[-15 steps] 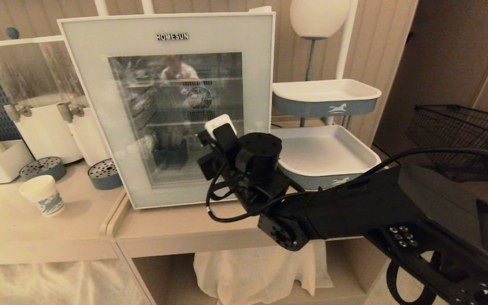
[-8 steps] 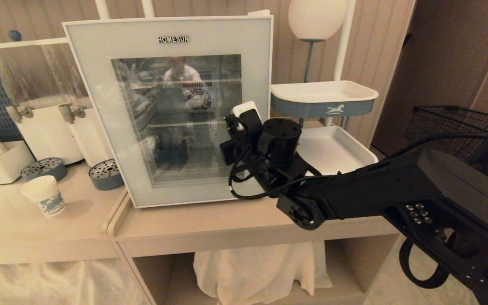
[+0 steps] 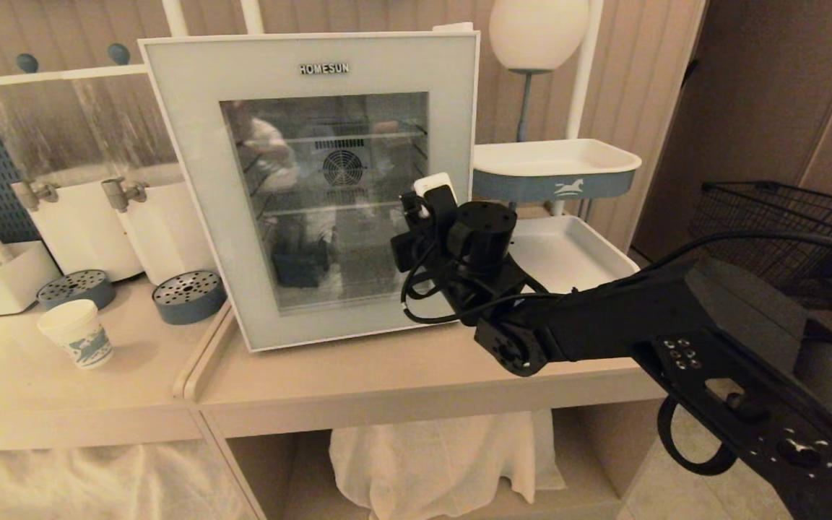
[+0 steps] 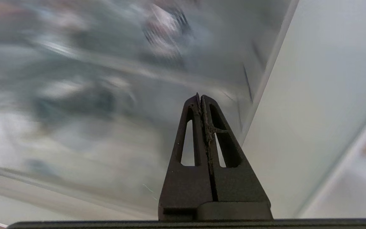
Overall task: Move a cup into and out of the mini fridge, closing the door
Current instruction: Close the freezer door
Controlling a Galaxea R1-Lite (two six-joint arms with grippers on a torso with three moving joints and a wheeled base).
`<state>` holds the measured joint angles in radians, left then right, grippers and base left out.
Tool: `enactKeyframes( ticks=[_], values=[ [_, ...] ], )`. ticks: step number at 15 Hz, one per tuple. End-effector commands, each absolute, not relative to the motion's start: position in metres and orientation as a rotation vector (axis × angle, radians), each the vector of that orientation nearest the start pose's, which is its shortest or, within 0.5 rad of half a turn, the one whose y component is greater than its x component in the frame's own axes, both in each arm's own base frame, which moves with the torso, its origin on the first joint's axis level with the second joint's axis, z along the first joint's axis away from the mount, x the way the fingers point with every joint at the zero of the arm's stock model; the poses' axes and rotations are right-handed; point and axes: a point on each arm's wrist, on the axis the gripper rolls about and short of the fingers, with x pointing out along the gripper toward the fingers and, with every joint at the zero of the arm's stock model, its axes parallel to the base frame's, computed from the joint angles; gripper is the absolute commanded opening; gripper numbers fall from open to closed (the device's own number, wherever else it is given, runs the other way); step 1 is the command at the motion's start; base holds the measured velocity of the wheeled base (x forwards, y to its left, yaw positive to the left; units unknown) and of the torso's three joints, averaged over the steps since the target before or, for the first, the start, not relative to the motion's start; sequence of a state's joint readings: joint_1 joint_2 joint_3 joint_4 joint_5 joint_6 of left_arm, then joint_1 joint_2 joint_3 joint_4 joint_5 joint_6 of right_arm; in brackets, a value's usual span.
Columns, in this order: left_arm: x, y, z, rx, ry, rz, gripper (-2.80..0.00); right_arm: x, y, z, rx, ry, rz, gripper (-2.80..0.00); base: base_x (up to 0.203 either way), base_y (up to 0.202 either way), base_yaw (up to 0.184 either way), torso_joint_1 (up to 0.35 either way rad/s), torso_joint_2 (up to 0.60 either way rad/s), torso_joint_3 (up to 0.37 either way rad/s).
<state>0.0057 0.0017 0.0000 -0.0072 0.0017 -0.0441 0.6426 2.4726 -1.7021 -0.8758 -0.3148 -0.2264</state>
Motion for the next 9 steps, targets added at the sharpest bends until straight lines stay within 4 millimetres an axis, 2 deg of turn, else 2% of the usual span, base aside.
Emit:
enactKeyframes(
  ticks=[1, 4, 7, 9],
  values=[
    [-0.022, 0.0, 0.076, -0.044, -0.003, 0.008, -2.8, 0.421, 0.309, 0.116, -0.181, -0.121, 0.319, -2.8, 0.0, 0.0, 0.0, 0.0, 0.0, 0.0],
    [-0.022, 0.0, 0.076, -0.044, -0.003, 0.008, -2.8, 0.418, 0.309, 0.123, -0.178, -0.126, 0.319, -2.8, 0.0, 0.0, 0.0, 0.0, 0.0, 0.0],
    [-0.022, 0.0, 0.076, -0.044, -0.003, 0.008, -2.8, 0.405, 0.314, 0.125, -0.179, -0.113, 0.306, -2.8, 0.0, 0.0, 0.0, 0.0, 0.0, 0.0],
    [-0.022, 0.0, 0.076, -0.044, -0.003, 0.008, -2.8, 0.383, 0.323, 0.128, -0.153, -0.08, 0.346, -2.8, 0.0, 0.0, 0.0, 0.0, 0.0, 0.0]
  ],
)
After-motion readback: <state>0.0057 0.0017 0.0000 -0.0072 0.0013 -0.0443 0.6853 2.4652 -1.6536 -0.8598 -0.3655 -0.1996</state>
